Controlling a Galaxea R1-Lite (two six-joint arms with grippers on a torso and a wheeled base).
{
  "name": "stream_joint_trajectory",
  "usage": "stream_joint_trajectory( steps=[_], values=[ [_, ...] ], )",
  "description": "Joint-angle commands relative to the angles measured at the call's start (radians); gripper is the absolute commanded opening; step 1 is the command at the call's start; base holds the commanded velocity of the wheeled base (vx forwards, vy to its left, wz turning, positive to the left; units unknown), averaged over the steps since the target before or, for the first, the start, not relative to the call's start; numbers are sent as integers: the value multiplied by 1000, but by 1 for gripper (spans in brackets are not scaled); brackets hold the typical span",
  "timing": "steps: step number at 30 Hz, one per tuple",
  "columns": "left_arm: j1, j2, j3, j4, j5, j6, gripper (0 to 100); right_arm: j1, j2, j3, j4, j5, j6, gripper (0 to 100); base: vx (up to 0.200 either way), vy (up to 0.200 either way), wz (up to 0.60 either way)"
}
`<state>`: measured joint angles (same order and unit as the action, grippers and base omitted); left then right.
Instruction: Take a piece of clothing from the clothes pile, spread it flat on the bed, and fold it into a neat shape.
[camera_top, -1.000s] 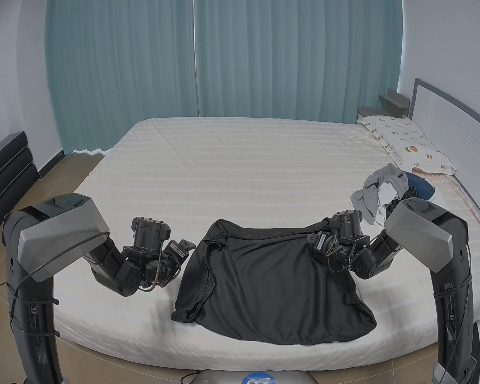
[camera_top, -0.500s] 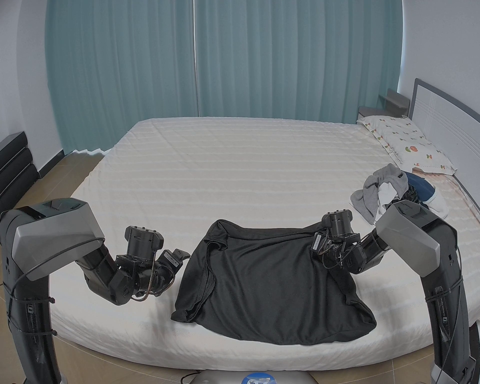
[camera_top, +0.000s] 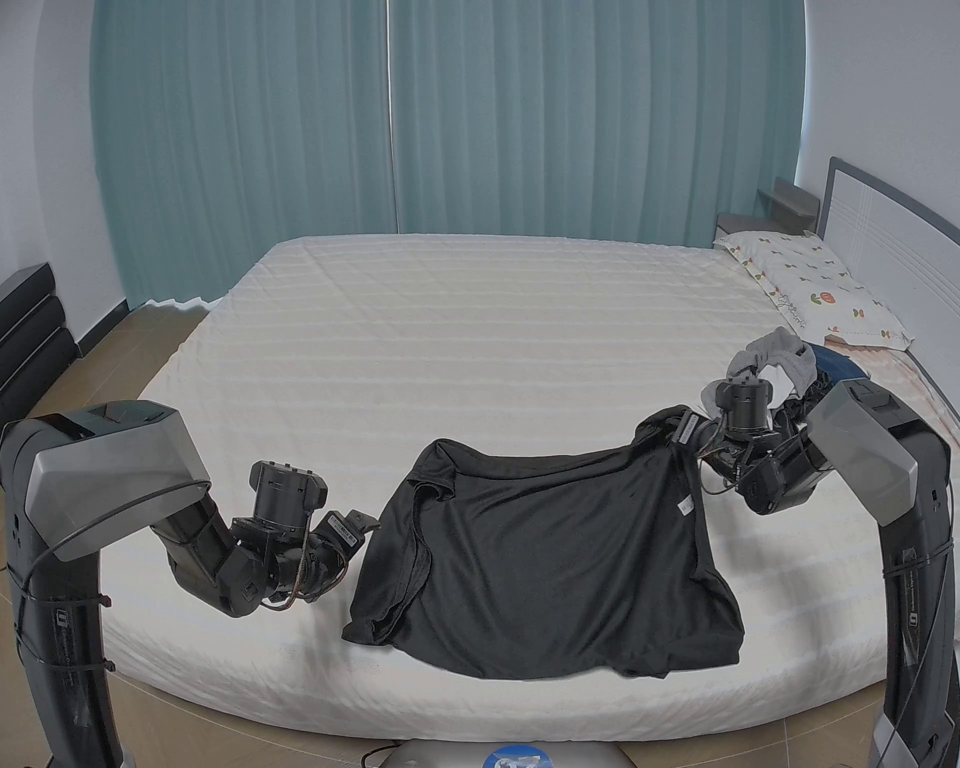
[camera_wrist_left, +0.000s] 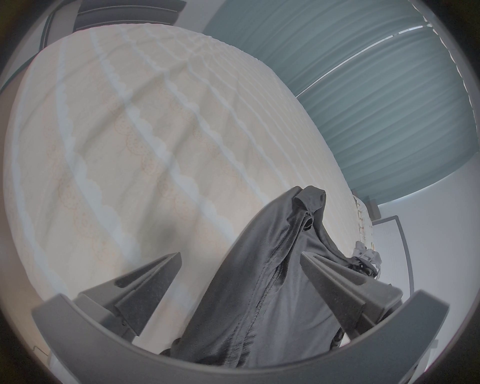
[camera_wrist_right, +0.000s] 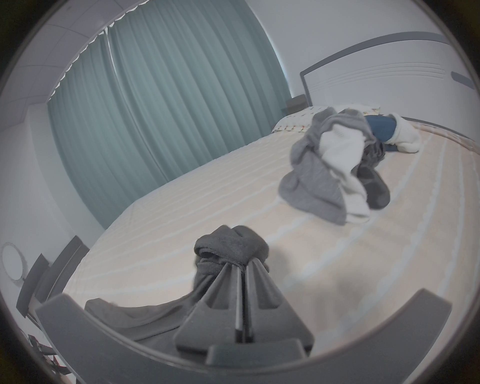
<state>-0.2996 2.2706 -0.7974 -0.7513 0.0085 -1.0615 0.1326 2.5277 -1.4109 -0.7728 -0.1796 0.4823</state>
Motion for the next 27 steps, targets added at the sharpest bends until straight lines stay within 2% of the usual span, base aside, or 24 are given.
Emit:
stream_joint_trajectory(
  steps=[1, 4, 5, 14, 15, 16, 17, 20, 21, 22, 27],
  values=[
    [-3, 3, 20, -3, 1, 21, 100, -54, 36, -11, -26, 26, -14, 0, 0, 0, 0],
    [-3, 3, 20, -3, 1, 21, 100, -67, 77, -16, -39, 31, -18, 0, 0, 0, 0],
    [-3, 3, 20, -3, 1, 21, 100, -70, 85, -19, -40, 32, -18, 100, 0, 0, 0],
    [-1, 0, 21, -3, 1, 18, 100, -88, 49, 29, -103, 65, 1, 100, 0, 0, 0],
    [0, -6, 24, 0, -1, 15, 100, -105, -95, 187, -125, 147, 2, 100, 0, 0, 0],
    [0, -8, 27, -2, -1, 17, 100, -105, -125, 228, -131, 158, 2, 100, 0, 0, 0],
    [0, -8, 29, -2, -1, 15, 100, -105, -142, 248, -134, 160, 2, 100, 0, 0, 0],
    [0, -29, 32, 3, -1, 17, 100, -82, -273, 452, -137, 164, 4, 100, 0, 0, 0],
    [0, -29, 32, 3, -1, 17, 100, -82, -273, 452, -137, 164, 4, 100, 0, 0, 0],
    [-3, -51, 34, 6, -1, 17, 100, -64, -340, 572, -137, 173, 9, 100, 0, 0, 0],
    [-27, -65, 35, 7, 1, 18, 100, -19, -423, 808, -155, 163, 48, 100, 0, 0, 0]
  ],
)
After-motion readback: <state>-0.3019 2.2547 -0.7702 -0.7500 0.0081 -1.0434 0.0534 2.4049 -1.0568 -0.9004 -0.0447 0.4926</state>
